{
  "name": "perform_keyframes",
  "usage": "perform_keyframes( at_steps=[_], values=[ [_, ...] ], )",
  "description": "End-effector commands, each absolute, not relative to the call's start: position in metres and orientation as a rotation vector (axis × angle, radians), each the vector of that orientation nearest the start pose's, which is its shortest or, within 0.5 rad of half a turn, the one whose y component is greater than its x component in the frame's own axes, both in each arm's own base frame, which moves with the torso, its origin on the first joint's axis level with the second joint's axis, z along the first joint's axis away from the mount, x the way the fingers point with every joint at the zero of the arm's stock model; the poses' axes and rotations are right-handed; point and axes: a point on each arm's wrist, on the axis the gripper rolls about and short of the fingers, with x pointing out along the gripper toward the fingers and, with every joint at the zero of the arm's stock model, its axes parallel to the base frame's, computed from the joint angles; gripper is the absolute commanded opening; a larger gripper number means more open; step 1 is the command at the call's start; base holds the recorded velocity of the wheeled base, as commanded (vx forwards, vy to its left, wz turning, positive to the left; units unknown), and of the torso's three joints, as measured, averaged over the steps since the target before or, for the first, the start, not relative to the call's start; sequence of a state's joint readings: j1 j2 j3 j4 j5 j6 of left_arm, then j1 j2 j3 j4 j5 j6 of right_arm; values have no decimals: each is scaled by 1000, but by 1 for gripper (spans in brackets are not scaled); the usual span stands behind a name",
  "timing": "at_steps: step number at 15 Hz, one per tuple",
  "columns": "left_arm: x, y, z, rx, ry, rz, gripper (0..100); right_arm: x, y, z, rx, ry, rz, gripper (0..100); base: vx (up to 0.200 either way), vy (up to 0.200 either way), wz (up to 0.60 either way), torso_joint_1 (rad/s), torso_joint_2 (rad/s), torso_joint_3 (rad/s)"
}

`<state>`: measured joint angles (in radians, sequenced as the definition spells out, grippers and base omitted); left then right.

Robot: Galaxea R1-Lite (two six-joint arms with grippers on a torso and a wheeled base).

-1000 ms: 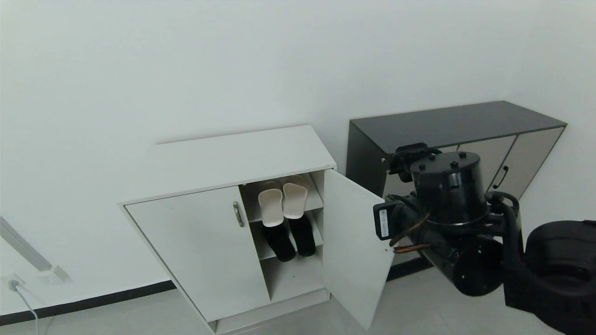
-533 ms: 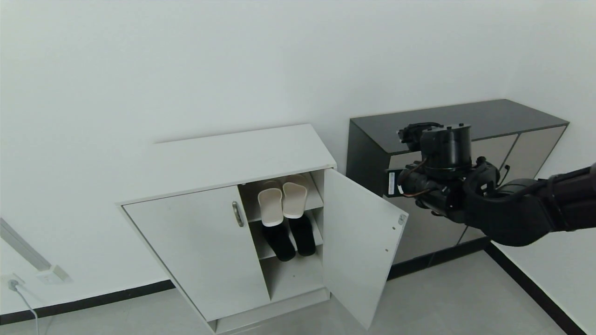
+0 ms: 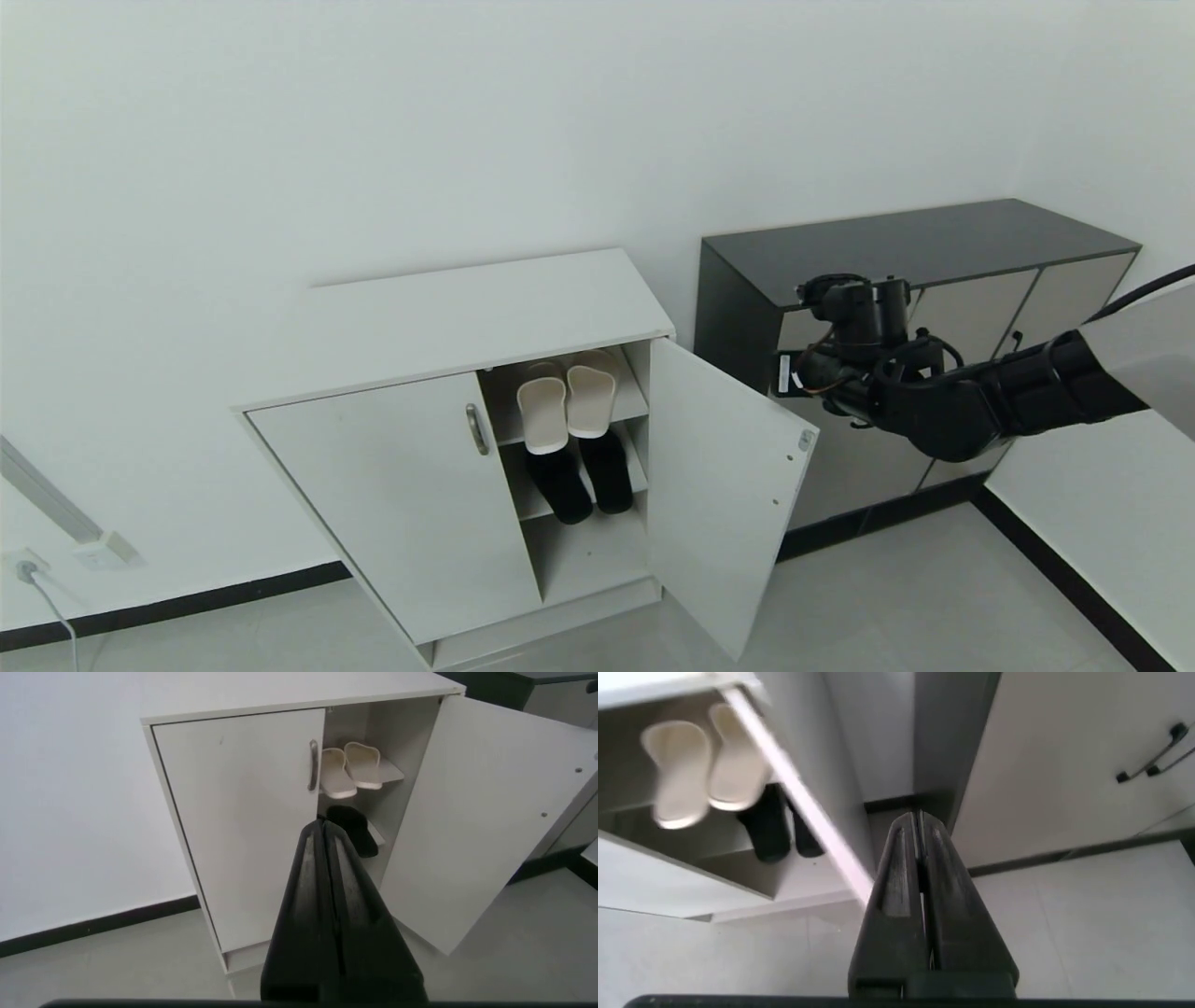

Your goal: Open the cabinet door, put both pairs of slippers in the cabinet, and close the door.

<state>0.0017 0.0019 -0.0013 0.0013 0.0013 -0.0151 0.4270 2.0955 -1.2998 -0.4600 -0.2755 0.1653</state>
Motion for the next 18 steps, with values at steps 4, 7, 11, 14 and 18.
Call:
perform_keyframes(
  at_steps=[4,7,11,14,18],
  values=[
    [-23,0,76,-15,3,3,0,397,171,133,33,370,112,0,0,0,0,0,0,0],
    [-23,0,75,-15,5,3,0,398,171,127,26,384,111,0,0,0,0,0,0,0],
    [-23,0,76,-15,3,3,0,397,173,124,20,395,115,0,0,0,0,0,0,0],
    [-23,0,76,-15,3,3,0,392,177,121,9,409,126,0,0,0,0,0,0,0],
    [-23,0,76,-15,3,3,0,373,195,121,-11,422,178,0,0,0,0,0,0,0]
  ],
)
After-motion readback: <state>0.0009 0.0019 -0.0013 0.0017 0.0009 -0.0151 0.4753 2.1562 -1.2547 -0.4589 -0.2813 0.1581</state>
